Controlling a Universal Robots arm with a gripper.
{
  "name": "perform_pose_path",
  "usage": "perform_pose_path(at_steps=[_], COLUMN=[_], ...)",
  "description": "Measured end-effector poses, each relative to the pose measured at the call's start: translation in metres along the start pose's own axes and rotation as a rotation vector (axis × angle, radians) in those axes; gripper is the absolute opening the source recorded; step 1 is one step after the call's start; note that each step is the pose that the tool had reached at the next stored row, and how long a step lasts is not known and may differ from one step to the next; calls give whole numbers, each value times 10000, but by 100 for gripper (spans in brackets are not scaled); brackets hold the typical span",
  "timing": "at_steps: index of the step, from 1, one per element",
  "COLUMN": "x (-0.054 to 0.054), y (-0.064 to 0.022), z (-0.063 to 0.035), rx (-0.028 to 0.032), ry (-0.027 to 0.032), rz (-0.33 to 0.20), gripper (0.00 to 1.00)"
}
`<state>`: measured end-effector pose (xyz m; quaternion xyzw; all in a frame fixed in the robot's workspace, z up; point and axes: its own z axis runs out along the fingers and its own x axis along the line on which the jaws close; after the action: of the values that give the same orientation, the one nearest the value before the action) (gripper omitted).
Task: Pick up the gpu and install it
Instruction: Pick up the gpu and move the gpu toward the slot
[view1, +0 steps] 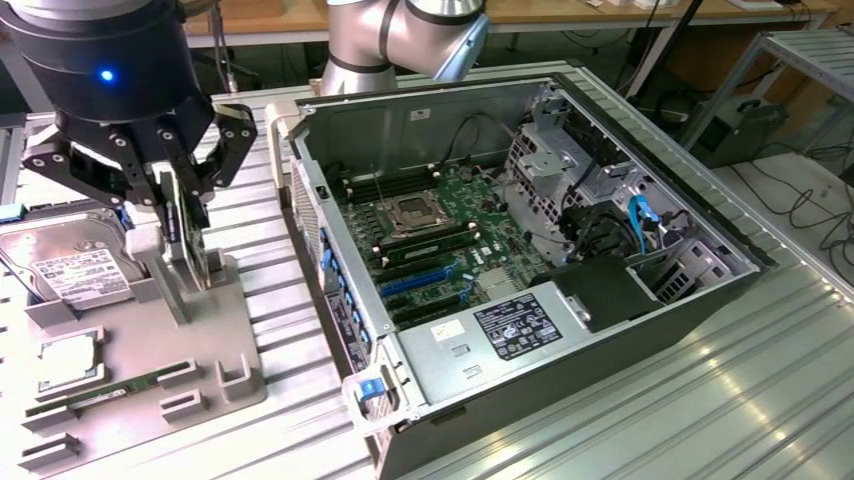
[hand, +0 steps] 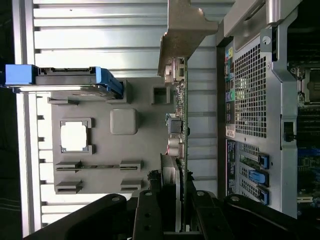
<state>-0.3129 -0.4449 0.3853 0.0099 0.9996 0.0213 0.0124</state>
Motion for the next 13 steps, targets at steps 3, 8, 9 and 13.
perform_pose_path(at_steps=[3,8,9,13], x=[-2,-4,-5,-6], y=[2,7,8,11], z=[-58,-172,-193,-261], rx=[0,0,0,0], ry=[0,-1,0,0], rz=[0,0,0,0], gripper=[27,27,27,27])
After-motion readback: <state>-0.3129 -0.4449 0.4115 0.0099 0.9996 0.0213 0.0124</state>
